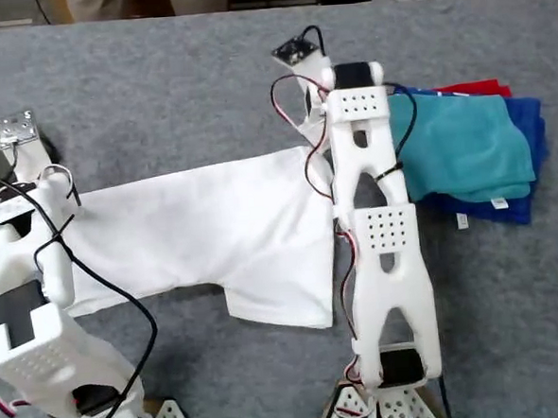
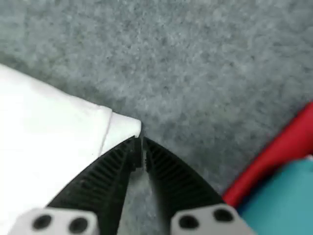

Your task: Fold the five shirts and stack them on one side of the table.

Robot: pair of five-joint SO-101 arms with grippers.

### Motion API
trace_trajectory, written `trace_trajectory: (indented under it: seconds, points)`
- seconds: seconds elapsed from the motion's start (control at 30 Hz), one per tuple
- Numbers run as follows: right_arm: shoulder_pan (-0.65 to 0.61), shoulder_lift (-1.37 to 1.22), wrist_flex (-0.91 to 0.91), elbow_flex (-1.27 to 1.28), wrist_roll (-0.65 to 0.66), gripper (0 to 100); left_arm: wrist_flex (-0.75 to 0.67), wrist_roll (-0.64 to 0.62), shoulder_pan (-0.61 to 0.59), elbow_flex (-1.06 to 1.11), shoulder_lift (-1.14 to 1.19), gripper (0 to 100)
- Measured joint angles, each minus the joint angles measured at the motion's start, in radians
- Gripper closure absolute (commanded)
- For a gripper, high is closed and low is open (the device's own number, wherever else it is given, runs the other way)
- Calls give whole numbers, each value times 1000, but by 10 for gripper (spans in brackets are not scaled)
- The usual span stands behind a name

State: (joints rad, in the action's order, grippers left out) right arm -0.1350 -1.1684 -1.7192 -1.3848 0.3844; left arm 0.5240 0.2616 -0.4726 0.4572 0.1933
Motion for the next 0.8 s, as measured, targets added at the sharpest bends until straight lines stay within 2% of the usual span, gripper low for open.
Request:
trace_trajectory:
  seconds: [0.1,0.17,0.3,0.4,0.53,0.67,0.8]
  points:
    - [3,5,-44,-155,8,979,110,0,0,-31,-25,981]
    - [9,38,-52,-170,29,979,186,0,0,-35,-86,981]
    - [8,215,-52,-14,48,979,233,0,0,41,-290,981]
    - [-12,419,-52,250,112,979,209,0,0,215,-502,980]
    - [-83,732,-51,686,305,976,97,-29,-14,489,-753,978]
    - [-123,1037,12,1122,443,960,55,-89,-21,560,-776,978]
    - [-187,1326,97,1521,503,818,48,-126,-25,545,-675,978]
